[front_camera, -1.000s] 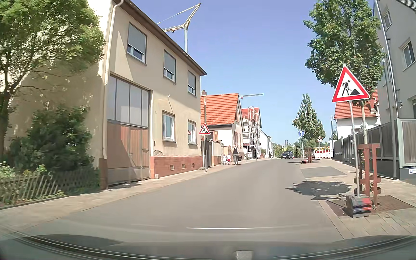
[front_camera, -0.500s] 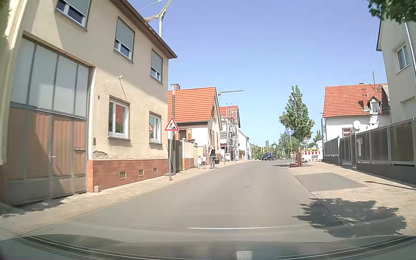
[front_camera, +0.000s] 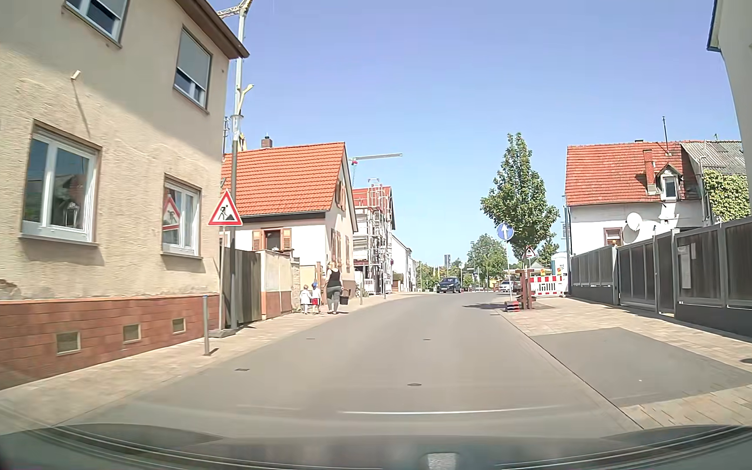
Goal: Follow the waypoints while adhering to traffic rules and regulations
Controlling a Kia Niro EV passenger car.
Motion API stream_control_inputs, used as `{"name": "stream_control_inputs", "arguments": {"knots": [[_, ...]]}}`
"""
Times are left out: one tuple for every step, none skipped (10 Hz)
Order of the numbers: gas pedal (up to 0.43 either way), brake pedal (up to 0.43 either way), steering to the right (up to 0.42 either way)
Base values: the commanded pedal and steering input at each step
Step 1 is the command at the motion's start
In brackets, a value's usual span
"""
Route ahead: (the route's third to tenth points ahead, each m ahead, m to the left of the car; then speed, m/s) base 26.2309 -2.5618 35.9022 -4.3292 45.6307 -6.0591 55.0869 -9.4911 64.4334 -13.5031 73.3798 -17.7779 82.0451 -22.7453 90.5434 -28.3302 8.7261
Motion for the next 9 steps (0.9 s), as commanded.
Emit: {"name": "stream_control_inputs", "arguments": {"knots": [[0.098,0.03,0.064],[0.098,0.03,0.055],[0.098,0.03,0.045],[0.098,0.03,0.038],[0.098,0.03,0.029],[0.098,0.03,0.022],[0.098,0.03,0.02],[0.098,0.03,0.02],[0.098,0.03,0.02]]}}
